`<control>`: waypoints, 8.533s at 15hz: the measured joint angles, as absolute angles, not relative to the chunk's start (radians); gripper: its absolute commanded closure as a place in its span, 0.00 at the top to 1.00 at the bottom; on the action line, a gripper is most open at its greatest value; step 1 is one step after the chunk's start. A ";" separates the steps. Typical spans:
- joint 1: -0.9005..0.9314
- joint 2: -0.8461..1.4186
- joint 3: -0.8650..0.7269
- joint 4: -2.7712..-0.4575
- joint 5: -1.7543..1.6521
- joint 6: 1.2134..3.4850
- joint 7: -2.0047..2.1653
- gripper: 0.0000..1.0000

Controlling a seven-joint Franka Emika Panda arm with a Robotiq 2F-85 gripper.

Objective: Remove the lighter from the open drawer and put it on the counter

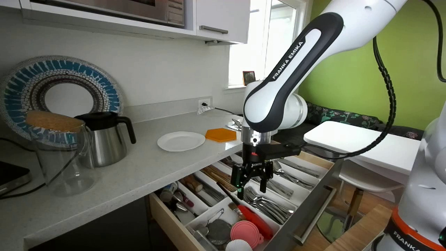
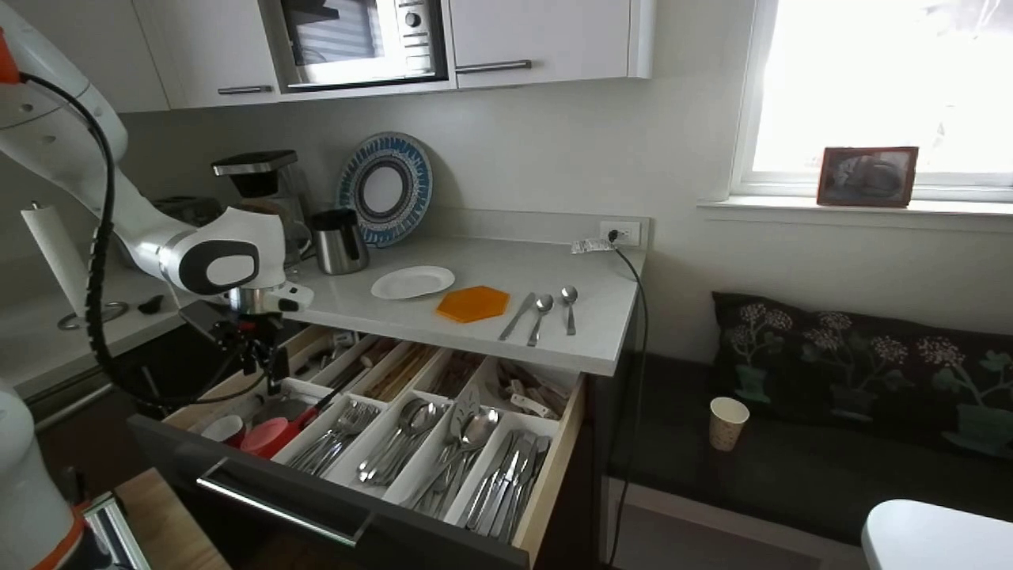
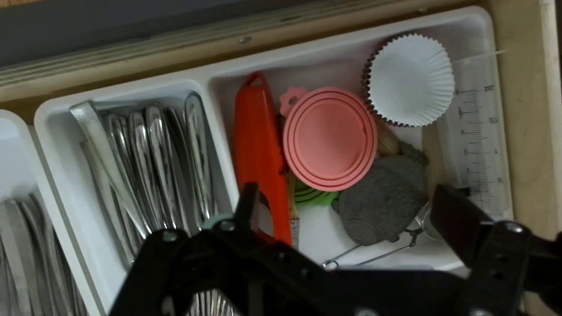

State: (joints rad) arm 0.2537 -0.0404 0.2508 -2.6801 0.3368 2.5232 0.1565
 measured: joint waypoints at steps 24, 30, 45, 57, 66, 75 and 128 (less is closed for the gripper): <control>0.243 0.296 0.168 -2.439 0.082 2.645 0.315 0.31; 0.274 0.364 0.143 -2.395 0.058 2.645 0.334 0.48; 0.310 0.417 0.115 -2.363 0.040 2.645 0.337 0.15; 0.393 0.343 0.036 -2.380 -0.147 2.644 0.472 0.05; 0.412 0.142 0.035 -2.450 -0.343 2.587 0.678 0.05; 0.316 -0.032 0.119 -2.421 -0.439 2.510 0.681 0.05; 0.485 0.879 0.176 -0.861 -0.181 1.706 0.630 0.19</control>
